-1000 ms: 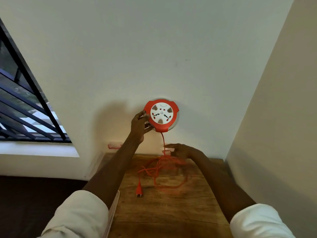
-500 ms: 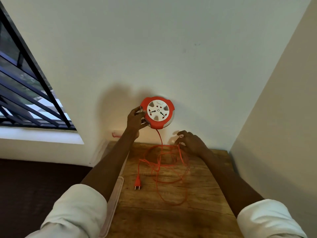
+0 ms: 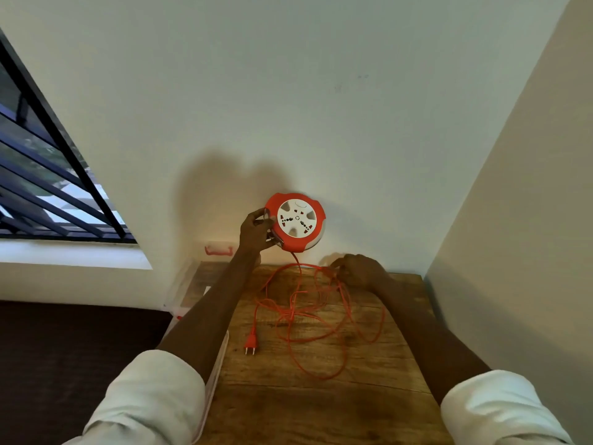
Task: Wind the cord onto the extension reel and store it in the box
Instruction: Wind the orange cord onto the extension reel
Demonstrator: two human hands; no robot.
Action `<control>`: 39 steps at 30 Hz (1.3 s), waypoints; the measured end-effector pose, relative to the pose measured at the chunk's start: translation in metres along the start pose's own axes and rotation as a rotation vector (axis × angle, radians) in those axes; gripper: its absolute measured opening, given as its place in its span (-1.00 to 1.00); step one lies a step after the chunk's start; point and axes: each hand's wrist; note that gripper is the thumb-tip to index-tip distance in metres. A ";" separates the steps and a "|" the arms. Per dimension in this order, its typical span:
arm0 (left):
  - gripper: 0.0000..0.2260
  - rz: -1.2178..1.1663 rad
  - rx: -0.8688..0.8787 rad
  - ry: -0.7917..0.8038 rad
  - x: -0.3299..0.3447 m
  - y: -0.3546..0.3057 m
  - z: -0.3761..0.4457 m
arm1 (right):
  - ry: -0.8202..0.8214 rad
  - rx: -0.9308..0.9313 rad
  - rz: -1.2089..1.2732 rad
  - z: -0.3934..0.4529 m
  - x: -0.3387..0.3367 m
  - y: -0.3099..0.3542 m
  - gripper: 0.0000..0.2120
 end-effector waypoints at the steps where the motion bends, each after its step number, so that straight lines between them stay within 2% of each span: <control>1: -0.55 -0.007 -0.007 0.000 0.000 0.001 0.000 | 0.037 -0.019 0.015 0.001 0.004 0.009 -0.65; 5: -0.56 -0.011 -0.012 -0.006 -0.005 0.004 -0.001 | 0.161 -0.074 -0.089 0.005 0.028 0.038 -0.54; 10: -0.56 0.058 0.019 -0.053 -0.018 0.004 0.004 | 0.063 -0.154 -0.130 0.004 0.034 0.035 -0.69; 12: -0.56 0.102 0.055 -0.066 -0.025 0.006 0.008 | -0.027 -0.194 -0.115 0.000 0.031 0.024 -0.68; 17: -0.60 0.206 0.094 -0.066 -0.034 0.009 0.015 | -0.367 -0.238 -0.124 -0.008 0.017 0.008 -0.75; 21: -0.62 0.278 0.105 0.020 -0.032 0.011 0.015 | -0.597 -0.220 -0.051 -0.006 0.001 0.008 -0.86; 24: -0.61 0.316 0.052 0.108 -0.028 0.010 0.014 | -0.695 -0.231 -0.052 -0.003 -0.012 0.008 -0.85; 29: -0.63 0.393 0.084 0.308 -0.023 0.016 0.004 | -0.632 -0.122 0.073 0.001 -0.030 0.013 -0.66; 33: -0.65 0.416 0.099 0.469 -0.013 0.021 -0.008 | -0.438 -0.124 0.237 0.006 -0.038 0.020 -0.51; 36: -0.63 0.356 0.079 0.554 -0.007 0.022 -0.017 | -0.252 -0.055 0.399 0.009 -0.038 0.023 -0.41; 39: -0.62 0.296 0.061 0.602 -0.002 0.022 -0.025 | -0.163 0.017 0.604 0.012 -0.036 0.022 -0.39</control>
Point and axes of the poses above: each hand's wrist, its own z-axis towards the middle knuckle, its own x-axis out of the palm, y = z × x, and after that the axes turned 8 degrees about -y, right-handed
